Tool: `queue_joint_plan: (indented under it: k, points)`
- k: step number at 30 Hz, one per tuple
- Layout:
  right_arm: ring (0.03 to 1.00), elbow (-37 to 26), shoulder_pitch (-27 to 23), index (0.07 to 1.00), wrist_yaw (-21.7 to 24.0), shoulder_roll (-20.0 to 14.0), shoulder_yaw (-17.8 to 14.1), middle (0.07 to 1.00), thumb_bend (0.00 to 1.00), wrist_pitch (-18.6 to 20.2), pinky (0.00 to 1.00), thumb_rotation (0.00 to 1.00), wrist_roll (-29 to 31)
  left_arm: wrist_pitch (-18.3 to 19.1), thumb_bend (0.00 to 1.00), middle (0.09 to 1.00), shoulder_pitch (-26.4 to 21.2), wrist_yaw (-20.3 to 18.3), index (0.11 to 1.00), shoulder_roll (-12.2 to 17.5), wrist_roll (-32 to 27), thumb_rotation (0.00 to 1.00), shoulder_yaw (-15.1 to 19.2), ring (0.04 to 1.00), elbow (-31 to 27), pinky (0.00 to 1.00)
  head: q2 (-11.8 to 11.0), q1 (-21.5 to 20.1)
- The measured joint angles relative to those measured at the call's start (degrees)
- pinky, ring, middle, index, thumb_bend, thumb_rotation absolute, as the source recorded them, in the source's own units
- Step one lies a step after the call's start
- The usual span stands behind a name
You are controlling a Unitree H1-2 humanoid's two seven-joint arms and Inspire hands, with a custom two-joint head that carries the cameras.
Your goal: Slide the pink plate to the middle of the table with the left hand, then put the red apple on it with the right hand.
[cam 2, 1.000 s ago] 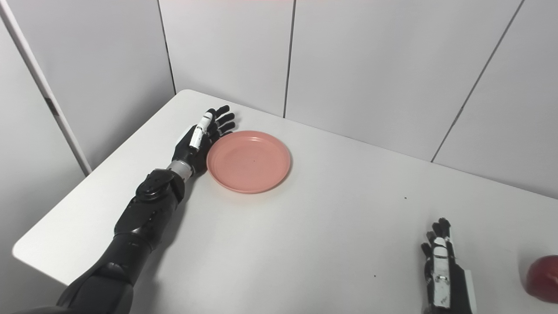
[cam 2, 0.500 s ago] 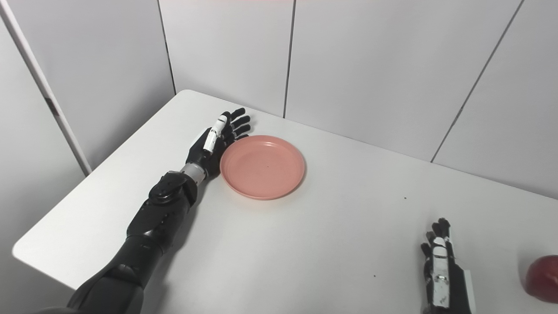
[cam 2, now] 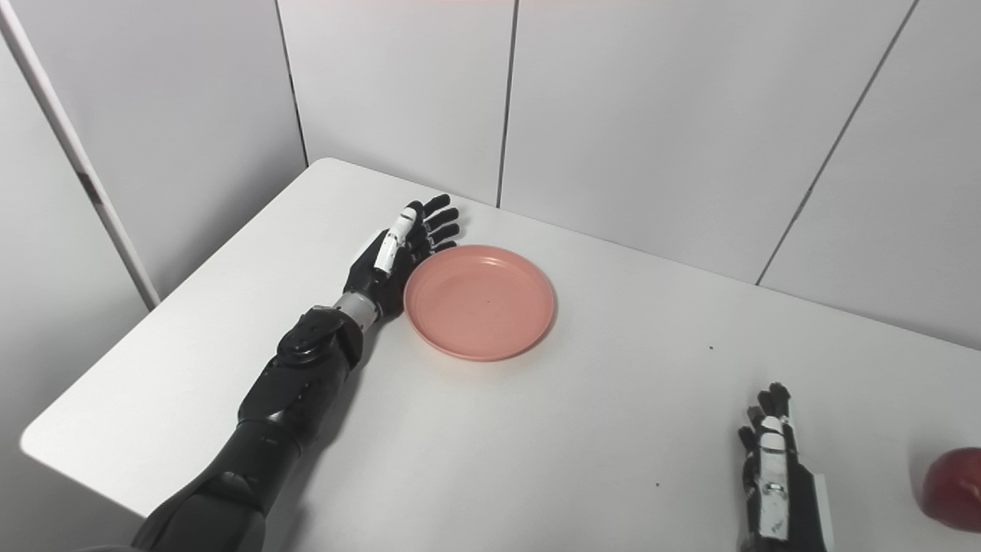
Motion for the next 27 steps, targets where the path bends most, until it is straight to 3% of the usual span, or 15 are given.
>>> queue_joint_plan:
  k: [16,27]
  points:
    - [1.0,1.1,-0.1,1.0,0.0,0.5,0.0,1.0,0.17,-1.1,1.0,1.0,0.1,0.0,0.34,0.868,0.0,-1.0,0.852,-1.4,0.3,1.0,-2.4,0.874,0.0,0.88,1.4,-3.3]
    - [1.0,1.2,-0.1,1.0,-0.6,1.0,0.4,1.0,0.16,-1.6,1.0,1.0,-2.0,0.2,0.35,0.878,0.3,-2.3,0.86,-3.0,0.2,1.0,-3.5,0.881,-1.0,0.86,2.5,-5.9]
